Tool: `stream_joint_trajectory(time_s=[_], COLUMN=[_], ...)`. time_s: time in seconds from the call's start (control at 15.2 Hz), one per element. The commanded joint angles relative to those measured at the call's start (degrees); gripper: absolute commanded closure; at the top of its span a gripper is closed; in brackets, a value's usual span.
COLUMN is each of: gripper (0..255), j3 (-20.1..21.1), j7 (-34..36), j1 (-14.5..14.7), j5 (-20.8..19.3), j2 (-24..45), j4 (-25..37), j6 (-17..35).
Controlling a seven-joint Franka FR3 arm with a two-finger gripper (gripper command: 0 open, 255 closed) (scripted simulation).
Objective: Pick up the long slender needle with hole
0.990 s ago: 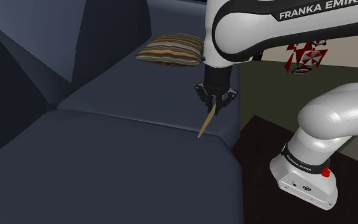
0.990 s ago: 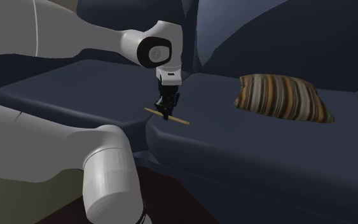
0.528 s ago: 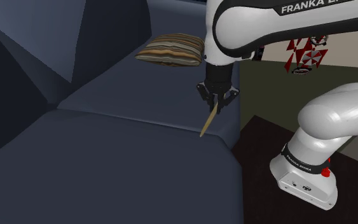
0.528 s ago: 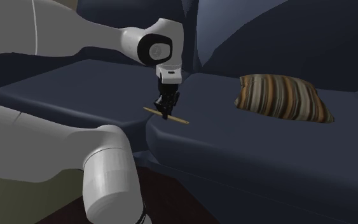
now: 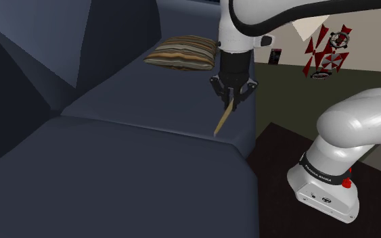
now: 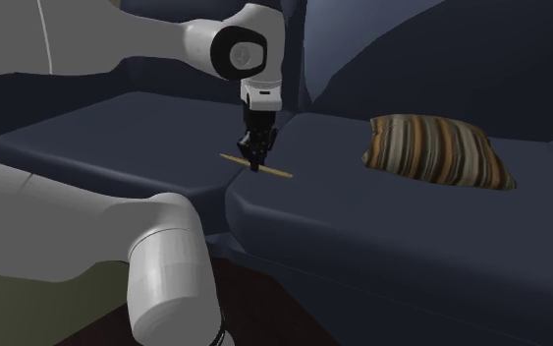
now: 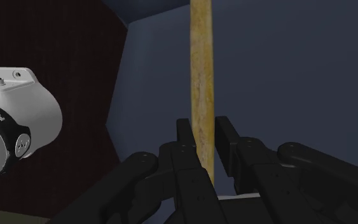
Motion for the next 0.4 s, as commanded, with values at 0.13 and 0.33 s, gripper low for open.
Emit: stream_joint_trajectory(time_s=[0.13,0.33], gripper=[255,255], j3=[-1.48,-1.84], j7=[0.35,0.45], j1=[-0.19,-0.29], j5=[-1.16,-1.47], j2=[-0.36,-0.34], j4=[2.73,3.56], j6=[-3.17,-3.99])
